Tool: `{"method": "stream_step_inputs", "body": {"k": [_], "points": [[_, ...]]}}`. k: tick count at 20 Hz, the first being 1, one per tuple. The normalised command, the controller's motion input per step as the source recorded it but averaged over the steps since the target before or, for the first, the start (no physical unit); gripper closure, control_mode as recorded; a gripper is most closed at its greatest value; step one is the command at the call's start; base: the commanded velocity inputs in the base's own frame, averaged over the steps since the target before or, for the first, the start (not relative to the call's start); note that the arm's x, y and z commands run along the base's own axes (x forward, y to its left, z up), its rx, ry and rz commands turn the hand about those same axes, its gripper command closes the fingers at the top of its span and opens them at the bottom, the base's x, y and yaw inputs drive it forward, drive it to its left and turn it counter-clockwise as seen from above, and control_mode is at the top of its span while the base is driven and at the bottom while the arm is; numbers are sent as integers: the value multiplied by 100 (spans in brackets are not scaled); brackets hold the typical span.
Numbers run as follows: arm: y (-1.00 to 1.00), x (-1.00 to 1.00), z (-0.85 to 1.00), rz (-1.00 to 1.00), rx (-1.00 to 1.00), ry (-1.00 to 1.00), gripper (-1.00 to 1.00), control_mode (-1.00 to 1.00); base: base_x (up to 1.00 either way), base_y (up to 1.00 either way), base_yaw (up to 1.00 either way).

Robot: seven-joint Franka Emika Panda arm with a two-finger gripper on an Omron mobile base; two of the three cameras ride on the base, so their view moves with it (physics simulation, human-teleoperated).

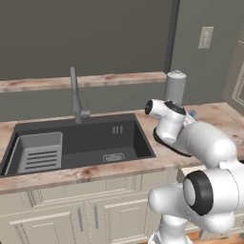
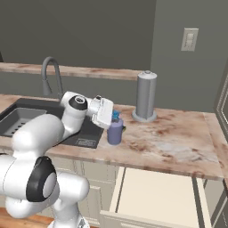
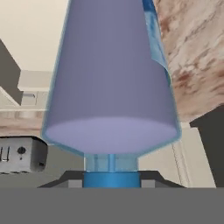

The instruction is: Restock the sink supplies by placing the sponge and soap dispenser on the counter and next to the sink. Make sure the soap dispenser is upright.

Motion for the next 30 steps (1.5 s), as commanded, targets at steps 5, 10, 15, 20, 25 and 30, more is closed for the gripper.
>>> {"method": "stream_step_inputs", "body": {"k": [5, 10, 15, 20, 25, 30], "points": [[10, 48, -6, 18, -1, 22, 100, -100, 0, 0, 0], [11, 43, -35, 17, 0, 6, 100, -100, 0, 0, 0], [33, 30, -47, 13, -1, 4, 100, -100, 0, 0, 0], [21, 19, -34, 9, 0, 0, 100, -100, 0, 0, 0], [1, -1, -26, 2, -1, -6, 100, -100, 0, 0, 0], [-1, 0, -18, 0, -3, -13, 100, -100, 0, 0, 0]]}}
